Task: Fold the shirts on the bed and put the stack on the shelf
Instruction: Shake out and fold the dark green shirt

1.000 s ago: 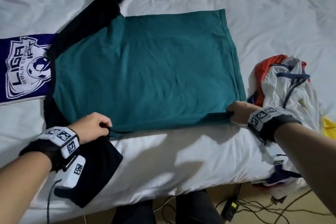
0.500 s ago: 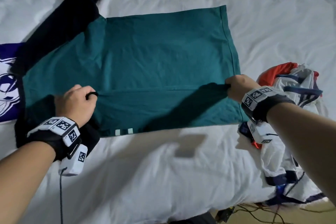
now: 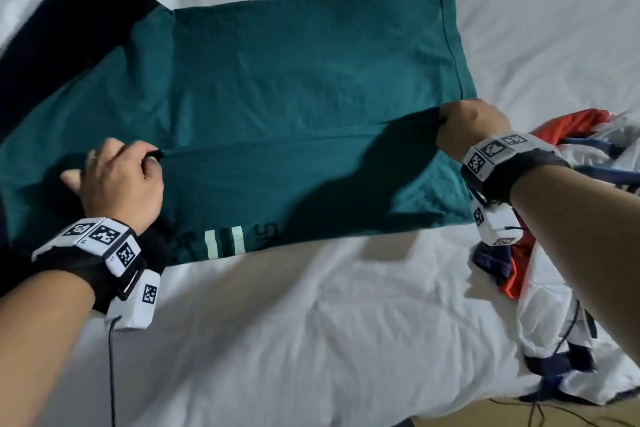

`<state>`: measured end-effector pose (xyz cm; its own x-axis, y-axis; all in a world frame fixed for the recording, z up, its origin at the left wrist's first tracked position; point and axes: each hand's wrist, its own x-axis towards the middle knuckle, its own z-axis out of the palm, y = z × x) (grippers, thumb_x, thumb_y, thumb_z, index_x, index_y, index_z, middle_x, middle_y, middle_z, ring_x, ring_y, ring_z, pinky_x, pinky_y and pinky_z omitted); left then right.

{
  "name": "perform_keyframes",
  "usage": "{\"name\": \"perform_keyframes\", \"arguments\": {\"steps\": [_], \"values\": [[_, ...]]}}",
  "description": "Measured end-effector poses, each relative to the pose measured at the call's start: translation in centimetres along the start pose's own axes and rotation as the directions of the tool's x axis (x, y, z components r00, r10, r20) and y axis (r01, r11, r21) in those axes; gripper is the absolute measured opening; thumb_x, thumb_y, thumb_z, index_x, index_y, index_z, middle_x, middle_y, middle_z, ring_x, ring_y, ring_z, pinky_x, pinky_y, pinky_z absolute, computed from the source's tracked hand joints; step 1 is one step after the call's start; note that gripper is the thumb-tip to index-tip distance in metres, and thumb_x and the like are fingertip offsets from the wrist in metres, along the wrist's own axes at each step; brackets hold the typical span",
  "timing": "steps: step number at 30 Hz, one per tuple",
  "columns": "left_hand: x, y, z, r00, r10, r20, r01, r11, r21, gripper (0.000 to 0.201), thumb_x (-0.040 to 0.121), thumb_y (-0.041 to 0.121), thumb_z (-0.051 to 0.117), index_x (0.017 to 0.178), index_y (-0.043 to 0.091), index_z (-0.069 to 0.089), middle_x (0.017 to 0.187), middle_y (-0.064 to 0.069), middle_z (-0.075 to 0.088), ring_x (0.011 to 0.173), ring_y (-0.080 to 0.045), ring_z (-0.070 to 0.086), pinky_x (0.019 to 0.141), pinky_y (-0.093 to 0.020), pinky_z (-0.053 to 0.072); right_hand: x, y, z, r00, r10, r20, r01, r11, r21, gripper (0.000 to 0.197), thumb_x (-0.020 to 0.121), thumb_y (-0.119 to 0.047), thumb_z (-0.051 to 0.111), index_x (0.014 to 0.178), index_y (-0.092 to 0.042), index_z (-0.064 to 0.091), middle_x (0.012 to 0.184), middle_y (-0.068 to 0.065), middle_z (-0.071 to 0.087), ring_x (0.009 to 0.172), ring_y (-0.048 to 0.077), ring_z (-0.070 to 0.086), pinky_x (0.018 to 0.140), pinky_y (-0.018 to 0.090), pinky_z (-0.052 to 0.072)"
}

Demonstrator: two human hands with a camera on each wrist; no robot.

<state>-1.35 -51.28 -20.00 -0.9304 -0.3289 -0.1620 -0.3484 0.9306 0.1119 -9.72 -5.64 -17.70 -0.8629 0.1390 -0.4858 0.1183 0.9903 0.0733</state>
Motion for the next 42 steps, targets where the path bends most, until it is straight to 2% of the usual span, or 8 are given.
{"name": "perform_keyframes", "arguments": {"steps": [7,11,15,20,24,28,36,42], "values": [[-2.0,1.6,-0.7,1.0,-0.01,0.009,0.011,0.999,-0.053,0.052,0.084,0.045,0.061,0.131,0.025,0.052,0.141,-0.011,0.04,0.128,-0.042,0.035,0.104,-0.062,0.024,-1.9,0.6,2.9,0.924,-0.083,-0.373,0.105,0.994,0.038,0.033,0.081,-0.015,0.055,0.114,-0.013,0.061,0.124,0.013,0.053,0.113,0.038,0.046,0.092,0.05,0.038],[-6.5,5.0,0.3,0.954,0.297,0.044,-0.298,0.954,0.03,0.076,0.08,0.058,0.052,0.147,0.023,0.041,0.159,-0.01,0.028,0.14,-0.039,0.029,0.103,-0.059,0.026,-6.9,-3.4,6.5,0.792,-0.196,-0.579,0.32,0.94,0.12,0.037,0.083,-0.023,0.056,0.118,-0.014,0.062,0.135,0.015,0.054,0.116,0.039,0.051,0.088,0.047,0.04],[-9.7,5.9,4.4,0.908,0.308,0.283,-0.341,0.937,0.076,0.091,0.081,0.081,0.03,0.158,0.035,0.014,0.168,-0.003,-0.001,0.152,-0.038,0.005,0.113,-0.066,0.018,-9.9,-7.7,10.6,0.871,-0.375,-0.318,0.411,0.91,0.05,0.058,0.096,-0.048,0.041,0.147,-0.022,0.043,0.16,0.011,0.027,0.145,0.036,0.028,0.109,0.052,0.031],[-10.7,5.0,6.2,0.93,0.243,0.275,-0.268,0.962,0.055,0.098,0.077,0.09,0.021,0.158,0.038,0.002,0.167,0.0,-0.011,0.153,-0.035,-0.006,0.117,-0.067,0.009,-7.4,-1.7,11.6,0.92,-0.34,-0.197,0.332,0.94,-0.076,0.07,0.096,-0.068,0.021,0.157,-0.034,0.013,0.166,0.002,0.002,0.153,0.025,0.005,0.12,0.053,0.013],[-11.1,4.5,5.7,0.934,0.275,0.228,-0.288,0.957,0.024,0.097,0.079,0.084,0.029,0.158,0.03,0.018,0.168,-0.005,0.002,0.152,-0.036,0.006,0.116,-0.065,0.015,-6.3,3.6,10.4,0.985,-0.131,-0.112,0.126,0.991,-0.049,0.079,0.094,-0.073,0.008,0.158,-0.028,-0.004,0.165,-0.002,-0.015,0.152,0.018,-0.011,0.123,0.049,0.002],[-13.1,3.0,3.5,0.964,0.246,0.103,-0.252,0.967,0.04,0.088,0.077,0.068,0.045,0.147,0.015,0.043,0.157,-0.014,0.029,0.141,-0.041,0.027,0.108,-0.064,0.024,-8.0,0.7,9.5,0.98,-0.097,-0.173,0.097,0.995,-0.008,0.076,0.098,-0.063,0.014,0.158,-0.019,0.004,0.165,0.004,-0.016,0.151,0.024,-0.014,0.122,0.051,0.001],[-15.3,-5.7,1.3,0.978,0.161,0.134,-0.162,0.987,0.0,0.093,0.066,0.066,0.051,0.143,0.014,0.045,0.149,-0.014,0.036,0.123,-0.044,0.04,0.096,-0.062,0.035,-14.4,-17.0,10.8,0.781,-0.604,-0.162,0.613,0.79,0.007,0.057,0.081,-0.029,0.054,0.136,-0.013,0.053,0.152,0.019,0.039,0.134,0.038,0.044,0.096,0.05,0.046],[-13.3,-13.7,0.2,0.954,0.299,0.004,-0.292,0.936,-0.196,0.081,0.081,0.059,0.054,0.145,0.01,0.043,0.151,-0.014,0.038,0.131,-0.04,0.043,0.105,-0.058,0.037,-17.4,-27.8,10.1,0.555,-0.785,-0.274,0.797,0.596,-0.093,0.063,0.076,-0.014,0.062,0.137,-0.018,0.051,0.137,0.018,0.051,0.096,0.034,0.058,0.072,0.039,0.048]]}}
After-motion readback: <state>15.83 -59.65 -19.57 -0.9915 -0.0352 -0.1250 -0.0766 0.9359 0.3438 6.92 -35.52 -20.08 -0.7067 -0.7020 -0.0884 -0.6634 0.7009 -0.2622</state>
